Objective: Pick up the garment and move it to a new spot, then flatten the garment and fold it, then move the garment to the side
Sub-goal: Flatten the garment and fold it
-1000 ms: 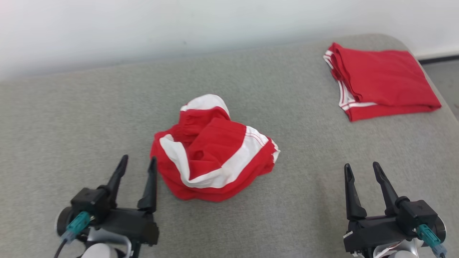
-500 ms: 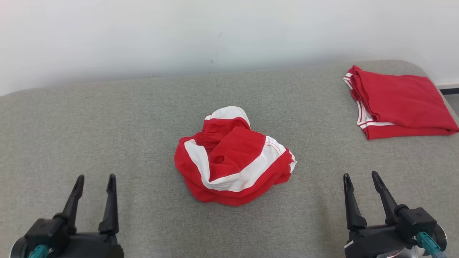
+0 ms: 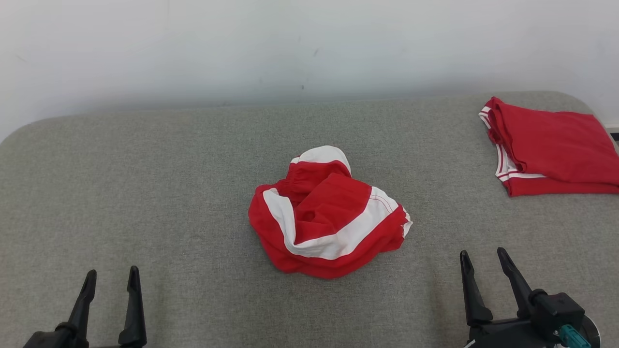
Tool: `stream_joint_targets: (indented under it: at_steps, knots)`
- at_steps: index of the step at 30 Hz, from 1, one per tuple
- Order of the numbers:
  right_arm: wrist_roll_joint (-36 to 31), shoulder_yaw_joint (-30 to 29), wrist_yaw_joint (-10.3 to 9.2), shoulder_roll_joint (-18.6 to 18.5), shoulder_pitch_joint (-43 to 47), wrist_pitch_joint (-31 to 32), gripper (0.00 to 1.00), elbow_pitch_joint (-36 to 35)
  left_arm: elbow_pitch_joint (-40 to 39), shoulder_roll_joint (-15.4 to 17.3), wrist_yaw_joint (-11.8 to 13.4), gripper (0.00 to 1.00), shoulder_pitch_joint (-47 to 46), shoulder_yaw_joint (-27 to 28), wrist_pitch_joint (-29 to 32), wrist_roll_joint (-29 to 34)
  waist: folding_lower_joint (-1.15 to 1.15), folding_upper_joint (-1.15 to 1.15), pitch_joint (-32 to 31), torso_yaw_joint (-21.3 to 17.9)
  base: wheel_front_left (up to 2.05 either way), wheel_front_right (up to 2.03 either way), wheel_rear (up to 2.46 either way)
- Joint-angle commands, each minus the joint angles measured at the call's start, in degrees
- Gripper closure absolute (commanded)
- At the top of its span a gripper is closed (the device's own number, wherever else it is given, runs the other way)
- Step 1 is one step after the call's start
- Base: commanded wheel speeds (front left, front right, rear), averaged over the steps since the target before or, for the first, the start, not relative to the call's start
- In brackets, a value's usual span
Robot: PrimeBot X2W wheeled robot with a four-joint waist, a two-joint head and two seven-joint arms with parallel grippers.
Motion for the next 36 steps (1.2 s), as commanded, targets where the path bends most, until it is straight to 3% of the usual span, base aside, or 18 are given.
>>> stream_joint_targets:
  at_steps: [1, 16, 30, 31, 32, 33, 34, 35, 36]
  knots:
    - [0.6, 0.2, -0.17, -0.1, 0.3, 0.0, 0.00, 0.1, 0.0, -0.4, -0.2, 0.00, 0.4, 0.4, 0.0, 0.3, 0.00, 0.00, 0.0, 0.1, 0.00, 0.00, 0.00]
    - [1.0, 5.9, -0.17, -3.4, -10.1, 3.5, 0.00, 4.4, 1.7, -3.4, -2.7, 0.00, -3.4, 0.6, 0.0, 3.0, 0.00, 0.00, 2.1, 2.1, 0.00, 0.00, 0.00]
    - [3.5, 12.4, -0.17, -6.4, -23.2, 4.2, 0.00, 21.1, 4.5, -6.8, -5.3, 0.00, -6.5, 1.0, 0.0, 4.7, 0.00, 0.00, 5.9, 8.8, 0.00, 0.00, 0.00]
    - [3.7, 12.7, -0.17, -6.4, -23.7, 4.1, 0.07, 22.2, 4.6, -6.9, -5.5, 0.00, -6.7, 1.2, 0.0, 4.8, 0.00, 0.00, 6.1, 9.0, 0.00, 0.00, 0.00]
    - [3.9, 12.8, -0.17, -6.5, -24.1, 4.1, 0.35, 23.4, 4.8, -7.1, -5.7, 0.00, -6.8, 1.3, 0.0, 4.9, 0.00, 0.00, 6.4, 9.2, 0.00, 0.00, 0.00]
    - [4.4, 13.1, -0.17, -6.6, -24.5, 3.9, 0.55, 24.4, 4.9, -7.3, -5.7, 0.00, -7.0, 1.3, 0.0, 5.1, 0.00, 0.00, 6.5, 9.3, 0.00, 0.00, 0.00]
    - [4.5, 13.4, -0.17, -6.7, -25.0, 3.5, 0.91, 25.4, 5.0, -7.5, -5.8, 0.00, -7.1, 1.4, 0.0, 5.2, 0.00, 0.00, 6.6, 9.4, 0.00, 0.00, 0.00]
    - [4.7, 13.6, -0.17, -6.7, -25.4, 3.0, 1.00, 26.2, 5.1, -7.6, -5.9, 0.00, -7.1, 1.5, 0.0, 5.4, 0.00, 0.00, 6.6, 9.5, 0.00, 0.00, 0.00]
    - [4.9, 13.9, -0.17, -6.6, -25.6, 2.3, 1.00, 26.8, 5.2, -7.7, -6.0, 0.00, -7.1, 1.7, 0.0, 5.5, 0.00, 0.00, 6.6, 9.4, 0.00, 0.00, 0.00]
